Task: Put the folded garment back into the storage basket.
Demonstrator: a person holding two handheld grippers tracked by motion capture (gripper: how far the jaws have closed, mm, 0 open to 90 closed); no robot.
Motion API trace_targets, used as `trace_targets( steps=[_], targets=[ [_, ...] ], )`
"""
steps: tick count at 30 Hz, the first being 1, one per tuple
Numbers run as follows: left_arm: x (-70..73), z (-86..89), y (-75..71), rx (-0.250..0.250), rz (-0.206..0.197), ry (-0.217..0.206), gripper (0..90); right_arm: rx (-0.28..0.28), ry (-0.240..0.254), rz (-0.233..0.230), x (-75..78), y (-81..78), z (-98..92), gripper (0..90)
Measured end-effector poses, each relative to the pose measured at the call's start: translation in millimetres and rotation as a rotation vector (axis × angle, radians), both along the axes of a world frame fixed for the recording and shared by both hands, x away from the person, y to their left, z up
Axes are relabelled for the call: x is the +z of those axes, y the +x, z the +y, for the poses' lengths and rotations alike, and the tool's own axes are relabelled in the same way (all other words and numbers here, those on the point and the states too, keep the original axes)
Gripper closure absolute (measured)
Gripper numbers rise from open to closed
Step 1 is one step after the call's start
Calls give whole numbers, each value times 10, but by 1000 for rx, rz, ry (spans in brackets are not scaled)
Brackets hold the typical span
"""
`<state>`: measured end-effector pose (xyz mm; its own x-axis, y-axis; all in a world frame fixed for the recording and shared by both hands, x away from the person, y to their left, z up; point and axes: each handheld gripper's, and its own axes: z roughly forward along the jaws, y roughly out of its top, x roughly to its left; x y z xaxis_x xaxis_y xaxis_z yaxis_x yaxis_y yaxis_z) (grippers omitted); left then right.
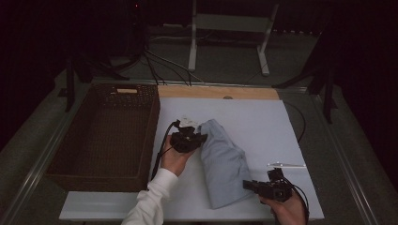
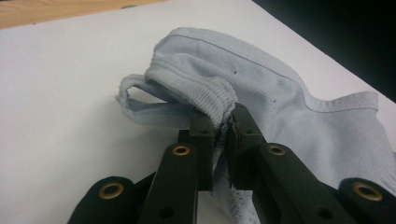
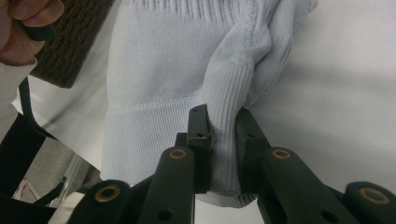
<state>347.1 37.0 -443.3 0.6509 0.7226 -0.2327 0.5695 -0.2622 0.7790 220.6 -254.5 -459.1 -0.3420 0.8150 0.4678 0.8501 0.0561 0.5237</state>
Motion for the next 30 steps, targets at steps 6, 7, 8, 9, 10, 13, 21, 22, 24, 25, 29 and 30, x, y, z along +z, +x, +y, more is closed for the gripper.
trace_targets(
  steps=[6,7,8,9,10,13,21,22,24,25,29,30],
  targets=[
    [34,2,5,-4,-1,4,831,17,8,-2,34,19,67,805],
    [39,5,6,-5,0,3,831,19,8,-2,40,23,77,805],
    [44,8,8,-4,2,-1,831,23,6,-4,44,28,83,805],
    [50,12,10,-5,3,-5,831,23,8,-3,51,33,92,805],
    [55,15,11,-6,7,-11,831,23,11,-2,57,38,99,805],
    [77,24,19,-10,12,-22,831,30,23,-2,74,52,109,805],
    [143,44,33,-22,18,-46,831,41,34,-4,113,66,145,805],
    [150,45,35,-21,20,-51,831,44,37,-5,119,69,149,805],
    [169,50,40,-23,21,-48,831,47,39,-6,133,73,156,805],
    [176,50,41,-23,22,-51,831,49,40,-8,139,76,159,805],
    [218,55,47,-28,19,-55,831,57,47,-12,163,84,173,805],
    [229,57,49,-25,16,-60,831,58,50,-11,170,86,177,805]
  ],
)
